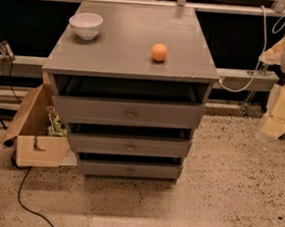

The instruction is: Open bottom drawer

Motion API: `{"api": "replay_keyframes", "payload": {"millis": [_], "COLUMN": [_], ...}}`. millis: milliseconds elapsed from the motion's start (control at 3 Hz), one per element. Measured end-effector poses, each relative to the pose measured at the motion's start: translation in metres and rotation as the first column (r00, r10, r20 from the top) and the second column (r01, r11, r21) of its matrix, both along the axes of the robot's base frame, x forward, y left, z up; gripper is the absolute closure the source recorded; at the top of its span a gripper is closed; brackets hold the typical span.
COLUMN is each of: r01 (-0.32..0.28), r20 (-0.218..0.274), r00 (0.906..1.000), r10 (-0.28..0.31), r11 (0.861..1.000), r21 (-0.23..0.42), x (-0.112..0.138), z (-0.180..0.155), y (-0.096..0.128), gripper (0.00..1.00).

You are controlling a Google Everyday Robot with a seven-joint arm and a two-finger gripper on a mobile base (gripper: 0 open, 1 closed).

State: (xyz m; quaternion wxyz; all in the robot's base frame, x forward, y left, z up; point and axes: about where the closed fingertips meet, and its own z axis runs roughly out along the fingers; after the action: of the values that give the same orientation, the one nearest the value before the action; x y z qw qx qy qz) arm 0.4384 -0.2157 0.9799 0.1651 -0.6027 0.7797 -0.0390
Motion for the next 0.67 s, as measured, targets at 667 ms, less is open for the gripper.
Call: {"api": "replay_keyframes", "payload": {"millis": [667], "r01": [-0.022], "r20": [-0.031], "r00": [0.9993], "r10": [0.023], "r11": [0.998], "r21": [0.058], "x": [0.003], "z": [-0.034], "y": [0.013], "gripper": [0.0]}}
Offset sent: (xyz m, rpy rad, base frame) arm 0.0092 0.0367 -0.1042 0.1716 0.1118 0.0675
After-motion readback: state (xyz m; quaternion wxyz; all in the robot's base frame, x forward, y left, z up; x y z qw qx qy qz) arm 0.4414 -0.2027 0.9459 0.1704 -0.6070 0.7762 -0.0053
